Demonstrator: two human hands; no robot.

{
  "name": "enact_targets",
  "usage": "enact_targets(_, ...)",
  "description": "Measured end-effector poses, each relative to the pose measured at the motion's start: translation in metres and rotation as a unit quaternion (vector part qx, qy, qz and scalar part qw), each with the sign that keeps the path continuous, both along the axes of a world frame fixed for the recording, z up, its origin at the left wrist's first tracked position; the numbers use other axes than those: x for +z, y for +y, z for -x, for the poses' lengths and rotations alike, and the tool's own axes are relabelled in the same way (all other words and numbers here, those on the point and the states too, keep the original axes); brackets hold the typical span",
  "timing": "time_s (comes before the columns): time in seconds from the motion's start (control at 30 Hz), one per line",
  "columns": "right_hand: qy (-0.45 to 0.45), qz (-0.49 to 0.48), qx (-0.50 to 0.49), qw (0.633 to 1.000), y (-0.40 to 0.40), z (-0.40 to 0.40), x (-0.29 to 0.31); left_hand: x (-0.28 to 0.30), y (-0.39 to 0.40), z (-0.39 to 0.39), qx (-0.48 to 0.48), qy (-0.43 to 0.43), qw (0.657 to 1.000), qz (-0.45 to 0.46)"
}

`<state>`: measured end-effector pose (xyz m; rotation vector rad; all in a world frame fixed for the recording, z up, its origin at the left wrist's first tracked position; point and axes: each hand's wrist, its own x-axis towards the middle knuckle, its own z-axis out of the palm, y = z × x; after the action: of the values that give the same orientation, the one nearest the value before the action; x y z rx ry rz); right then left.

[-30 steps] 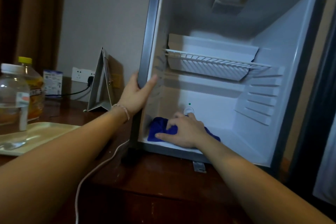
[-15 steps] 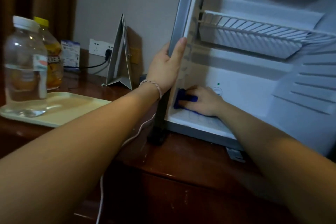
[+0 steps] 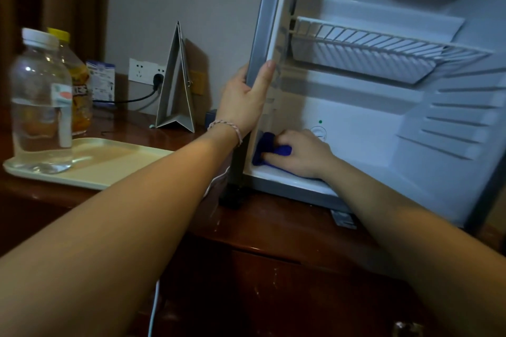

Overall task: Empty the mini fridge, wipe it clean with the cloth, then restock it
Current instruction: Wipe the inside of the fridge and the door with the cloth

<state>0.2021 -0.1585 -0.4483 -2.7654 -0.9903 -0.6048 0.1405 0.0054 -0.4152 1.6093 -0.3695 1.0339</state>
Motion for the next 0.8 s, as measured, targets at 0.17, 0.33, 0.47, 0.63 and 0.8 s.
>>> enact_targets(0.17,-0.034,0.006,0.032,0.999,-0.01,0.036,-0.007,-0.001,-0.003,0.001,0.01,0.005,1.0,0.01)
enact_targets(0.33,-0.048,0.014,0.024,0.998,-0.01,0.038,-0.007,-0.003,-0.006,0.001,0.031,-0.004,0.999,0.007)
enact_targets(0.47,-0.033,0.001,0.033,0.999,-0.005,0.016,-0.005,-0.002,-0.004,-0.001,0.035,-0.003,0.999,0.011)
enact_targets(0.63,0.007,-0.03,0.044,0.999,-0.001,-0.021,0.0,-0.003,-0.001,-0.003,0.047,-0.007,0.999,-0.01)
enact_targets(0.8,0.015,-0.037,-0.01,0.999,0.002,-0.05,0.001,-0.004,0.0,-0.006,0.053,-0.015,0.998,-0.002)
